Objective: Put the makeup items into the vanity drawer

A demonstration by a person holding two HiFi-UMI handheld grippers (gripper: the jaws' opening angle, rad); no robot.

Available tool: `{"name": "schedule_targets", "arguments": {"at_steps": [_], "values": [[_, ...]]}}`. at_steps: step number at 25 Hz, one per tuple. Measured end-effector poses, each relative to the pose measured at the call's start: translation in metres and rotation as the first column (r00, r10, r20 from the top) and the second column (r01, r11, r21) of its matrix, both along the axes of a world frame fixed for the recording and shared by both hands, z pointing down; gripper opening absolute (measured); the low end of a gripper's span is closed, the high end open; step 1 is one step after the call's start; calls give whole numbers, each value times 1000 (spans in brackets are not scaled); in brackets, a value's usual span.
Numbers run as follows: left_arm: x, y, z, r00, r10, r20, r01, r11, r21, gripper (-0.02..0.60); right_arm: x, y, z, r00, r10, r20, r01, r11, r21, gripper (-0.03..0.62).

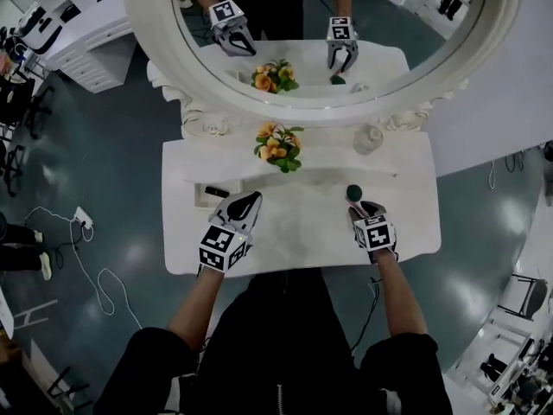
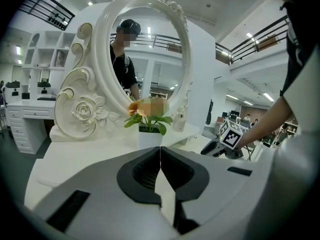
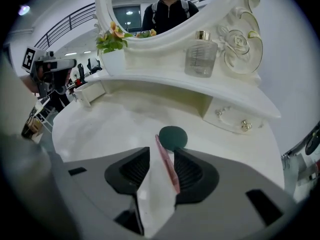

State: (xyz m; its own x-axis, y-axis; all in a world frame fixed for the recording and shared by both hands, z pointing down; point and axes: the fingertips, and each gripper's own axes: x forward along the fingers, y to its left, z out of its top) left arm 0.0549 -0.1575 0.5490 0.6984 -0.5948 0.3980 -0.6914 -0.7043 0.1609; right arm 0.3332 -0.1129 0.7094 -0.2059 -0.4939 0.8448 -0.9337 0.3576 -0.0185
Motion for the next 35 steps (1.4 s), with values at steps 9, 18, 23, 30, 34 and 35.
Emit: {"name": "schedule_targets", "arguments": {"at_steps": [9, 18, 23, 30, 34, 35], "values": [[-19, 4, 8, 999, -41, 16, 42, 999, -16, 21, 2, 4, 18, 998, -46, -47, 43, 998, -55, 133], [-20, 8, 5, 999, -44, 12, 44, 999, -11, 21, -7, 14, 18, 995, -77, -71, 72, 995, -62, 54], [-22, 12, 3, 999, -46, 9, 46, 999, -5, 21, -13, 12, 2, 996, -72, -51, 72, 997, -6, 51], [-27, 16, -5, 999, -51, 0, 51, 999, 12, 21, -24, 5, -35, 997, -71, -19, 73, 994, 82, 51], [-31, 19, -10, 998, -59, -9, 60, 998, 28, 21, -34, 2, -58, 996, -91, -16, 92, 987, 135, 51], [-33, 19, -11, 998, -63, -11, 64, 997, 31, 21, -37, 1, -62, 995, -94, -13, 95, 985, 145, 51]]}}
